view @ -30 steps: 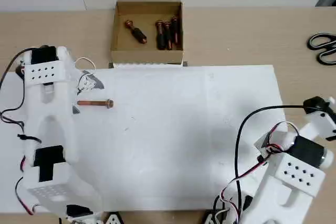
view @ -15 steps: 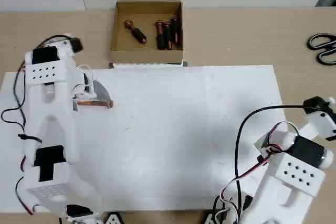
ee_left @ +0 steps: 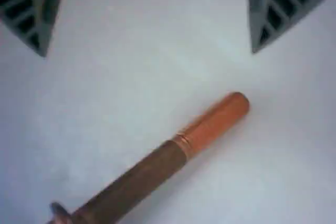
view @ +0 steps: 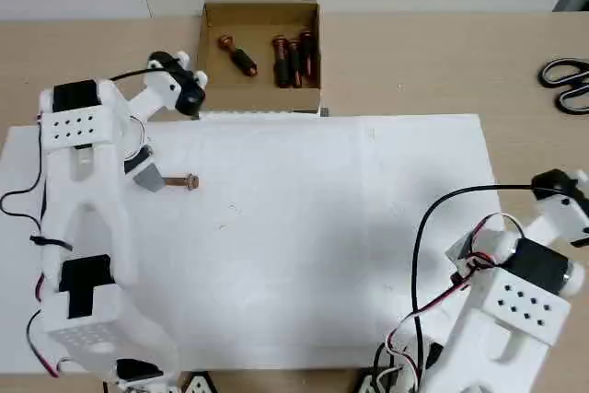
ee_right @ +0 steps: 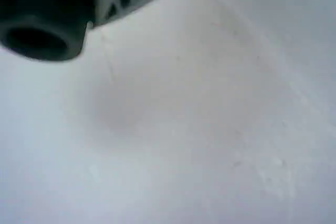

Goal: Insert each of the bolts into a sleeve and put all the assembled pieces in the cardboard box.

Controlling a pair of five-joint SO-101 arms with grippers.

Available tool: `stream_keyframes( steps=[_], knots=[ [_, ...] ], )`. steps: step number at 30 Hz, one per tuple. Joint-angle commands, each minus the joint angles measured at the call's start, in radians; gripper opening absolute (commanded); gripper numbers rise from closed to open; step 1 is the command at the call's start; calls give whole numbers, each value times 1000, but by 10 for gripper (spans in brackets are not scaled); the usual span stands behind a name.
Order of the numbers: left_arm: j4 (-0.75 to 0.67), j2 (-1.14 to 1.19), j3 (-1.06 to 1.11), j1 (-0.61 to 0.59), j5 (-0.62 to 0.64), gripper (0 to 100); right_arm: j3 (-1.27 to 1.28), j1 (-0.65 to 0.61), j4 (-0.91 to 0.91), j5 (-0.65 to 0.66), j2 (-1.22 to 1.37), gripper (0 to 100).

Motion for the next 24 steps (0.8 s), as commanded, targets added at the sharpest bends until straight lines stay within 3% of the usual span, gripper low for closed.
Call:
stream_keyframes(
  steps=[1,4,8,14,24],
  knots=[
    [-49,-32,-30,0,-143,218,-3,7,-13,-8,-21,4],
    [-77,6,-16,0,-232,218,-3,-19,-21,-8,-21,4],
    [-87,74,-21,8,-295,218,-3,-143,-27,-9,-21,4],
    [-83,160,-79,63,-299,218,-3,-240,-27,-41,-21,4],
    [-84,333,-237,97,-298,218,-2,-257,-28,-80,-21,4]
  ],
)
